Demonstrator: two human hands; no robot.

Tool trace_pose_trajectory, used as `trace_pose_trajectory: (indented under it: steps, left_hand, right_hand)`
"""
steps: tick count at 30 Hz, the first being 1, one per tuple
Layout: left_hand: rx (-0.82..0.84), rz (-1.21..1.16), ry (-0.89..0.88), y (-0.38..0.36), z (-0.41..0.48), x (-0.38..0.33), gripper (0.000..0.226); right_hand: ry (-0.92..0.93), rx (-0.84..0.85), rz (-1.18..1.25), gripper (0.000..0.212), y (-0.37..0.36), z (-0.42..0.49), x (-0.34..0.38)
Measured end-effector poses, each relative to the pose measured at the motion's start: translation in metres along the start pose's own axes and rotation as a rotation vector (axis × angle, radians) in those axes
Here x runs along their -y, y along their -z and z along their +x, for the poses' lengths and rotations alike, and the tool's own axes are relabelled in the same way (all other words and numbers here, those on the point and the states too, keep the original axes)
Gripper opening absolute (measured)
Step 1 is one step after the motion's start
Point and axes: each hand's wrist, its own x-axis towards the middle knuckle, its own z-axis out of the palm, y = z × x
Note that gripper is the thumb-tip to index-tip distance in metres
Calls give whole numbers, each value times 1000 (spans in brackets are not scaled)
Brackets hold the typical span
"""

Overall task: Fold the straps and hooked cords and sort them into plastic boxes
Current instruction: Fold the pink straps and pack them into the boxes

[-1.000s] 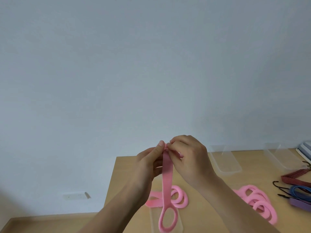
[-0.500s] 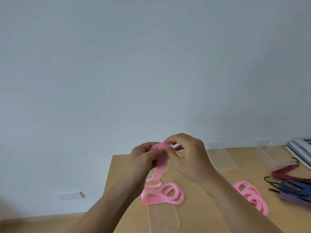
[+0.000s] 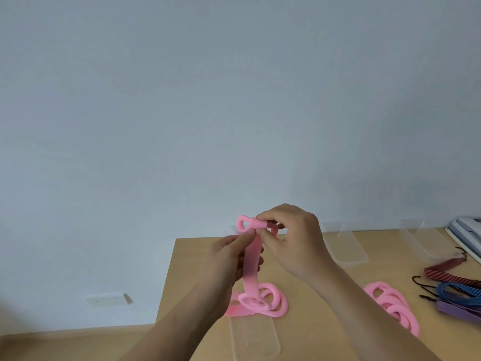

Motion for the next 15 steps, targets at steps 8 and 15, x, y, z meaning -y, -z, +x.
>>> trace_pose_trajectory:
  steps: [8, 15]
  left_hand:
    - [-6, 53, -65, 2, 0, -3, 22]
    - [-24, 21, -70, 3, 5, -4, 34]
  right_hand:
    - [87, -44, -153, 16, -14, -9, -8]
    - [171, -48, -198, 9, -17, -10, -10]
